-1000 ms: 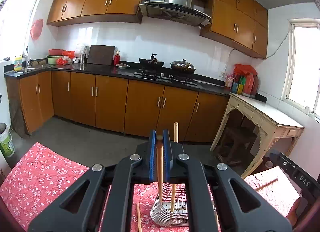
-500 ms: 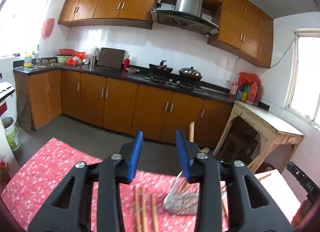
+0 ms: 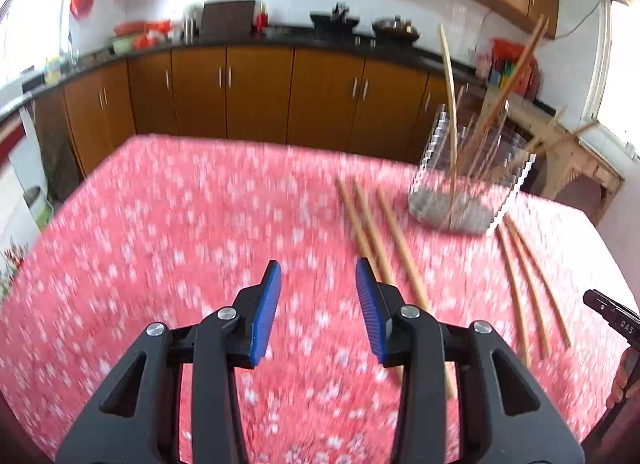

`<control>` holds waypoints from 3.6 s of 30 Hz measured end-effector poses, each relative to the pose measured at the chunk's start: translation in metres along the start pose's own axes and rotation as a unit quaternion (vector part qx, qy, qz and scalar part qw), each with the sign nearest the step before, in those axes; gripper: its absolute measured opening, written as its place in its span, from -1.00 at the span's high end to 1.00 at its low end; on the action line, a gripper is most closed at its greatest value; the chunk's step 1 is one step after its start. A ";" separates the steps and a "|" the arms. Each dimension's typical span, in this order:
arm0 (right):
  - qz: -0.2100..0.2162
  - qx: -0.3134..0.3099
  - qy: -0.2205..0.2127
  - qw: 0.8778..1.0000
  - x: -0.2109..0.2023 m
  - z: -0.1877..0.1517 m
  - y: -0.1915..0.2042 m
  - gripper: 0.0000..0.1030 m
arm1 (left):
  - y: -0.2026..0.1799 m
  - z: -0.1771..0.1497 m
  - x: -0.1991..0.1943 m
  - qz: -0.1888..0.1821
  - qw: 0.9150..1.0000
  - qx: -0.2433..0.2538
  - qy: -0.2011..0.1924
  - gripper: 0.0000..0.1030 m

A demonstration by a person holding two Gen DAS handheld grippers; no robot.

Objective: Organize utensils
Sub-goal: 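Close the left gripper on another wooden chopstick while the right gripper grasps one too, then lift the left gripper's chopstick off the cloth while the right gripper lifts its own, then raise the left gripper's chopstick upright over the wire holder while the right gripper carries its chopstick there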

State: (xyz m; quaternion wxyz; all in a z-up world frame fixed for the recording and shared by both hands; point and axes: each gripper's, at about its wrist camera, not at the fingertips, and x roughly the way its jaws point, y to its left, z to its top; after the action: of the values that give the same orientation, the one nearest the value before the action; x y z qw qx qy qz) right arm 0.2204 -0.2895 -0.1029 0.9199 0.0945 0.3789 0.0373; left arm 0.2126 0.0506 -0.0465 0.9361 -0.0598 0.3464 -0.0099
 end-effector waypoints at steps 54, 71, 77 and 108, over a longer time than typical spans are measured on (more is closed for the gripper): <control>-0.053 -0.007 0.043 0.998 0.024 -0.019 -0.002 0.85 | -0.042 -0.030 0.056 0.005 0.994 0.056 0.092 0.85; -0.059 -0.008 0.043 0.997 0.025 -0.019 0.000 0.85 | -0.035 -0.030 0.053 0.014 0.994 0.056 0.090 0.84; -0.065 -0.028 0.025 0.997 0.015 -0.020 0.001 0.86 | -0.032 -0.033 0.047 0.012 0.994 0.063 0.089 0.87; -0.041 -0.034 -0.251 0.966 -0.142 0.056 0.004 0.86 | 0.007 0.053 -0.105 -0.034 0.985 0.007 -0.169 0.87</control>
State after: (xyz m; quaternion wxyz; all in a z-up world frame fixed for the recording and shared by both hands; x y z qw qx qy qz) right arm 0.1592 -0.3135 0.0343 0.9889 0.0539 0.1378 -0.0128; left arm 0.1673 0.0689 0.0610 0.9808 -0.0656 0.1808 -0.0335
